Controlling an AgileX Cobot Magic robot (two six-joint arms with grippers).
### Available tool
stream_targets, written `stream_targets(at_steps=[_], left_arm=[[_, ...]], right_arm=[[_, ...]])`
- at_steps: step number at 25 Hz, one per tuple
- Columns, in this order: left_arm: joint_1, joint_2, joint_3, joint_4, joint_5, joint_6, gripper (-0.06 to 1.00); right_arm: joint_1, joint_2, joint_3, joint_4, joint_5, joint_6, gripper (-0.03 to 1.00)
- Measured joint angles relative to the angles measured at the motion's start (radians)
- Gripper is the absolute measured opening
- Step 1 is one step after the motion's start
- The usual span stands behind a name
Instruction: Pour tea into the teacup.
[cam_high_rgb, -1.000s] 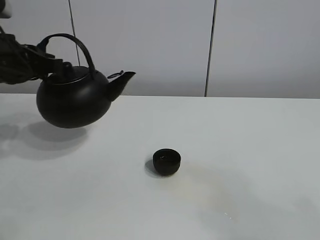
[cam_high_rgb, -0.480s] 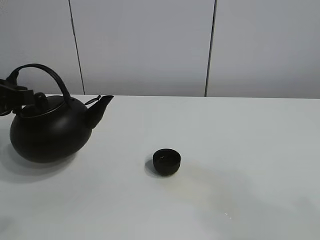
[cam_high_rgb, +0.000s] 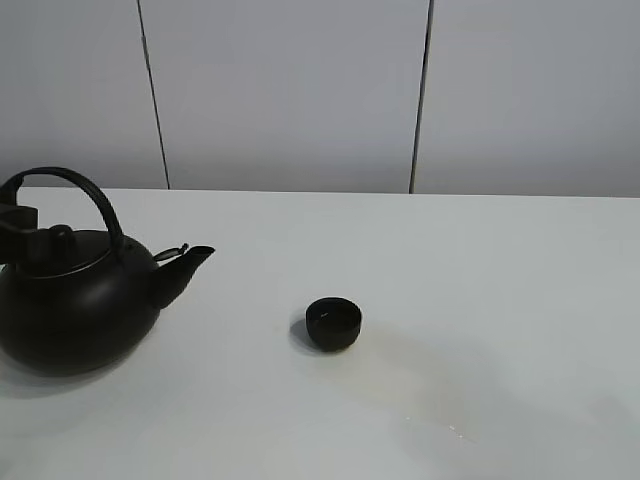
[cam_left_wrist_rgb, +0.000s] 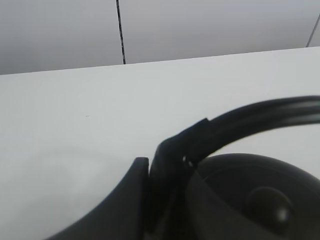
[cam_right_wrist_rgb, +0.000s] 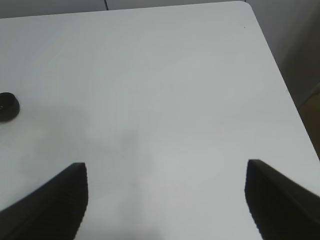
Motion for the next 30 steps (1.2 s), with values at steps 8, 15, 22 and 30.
stream_targets(at_steps=[8, 15, 22, 30], left_arm=[[0.000, 0.000, 0.002, -0.001, 0.023, 0.017, 0.11], [0.000, 0.000, 0.002, 0.013, 0.037, 0.020, 0.11], [0.000, 0.000, 0.002, 0.057, 0.044, 0.020, 0.11], [0.000, -0.006, 0.002, 0.066, 0.039, 0.007, 0.19]], right_arm=[[0.000, 0.000, 0.000, 0.000, 0.000, 0.000, 0.59], [0.000, 0.000, 0.000, 0.000, 0.000, 0.000, 0.59], [0.000, 0.000, 0.000, 0.000, 0.001, 0.000, 0.59], [0.000, 0.000, 0.000, 0.000, 0.001, 0.000, 0.59]])
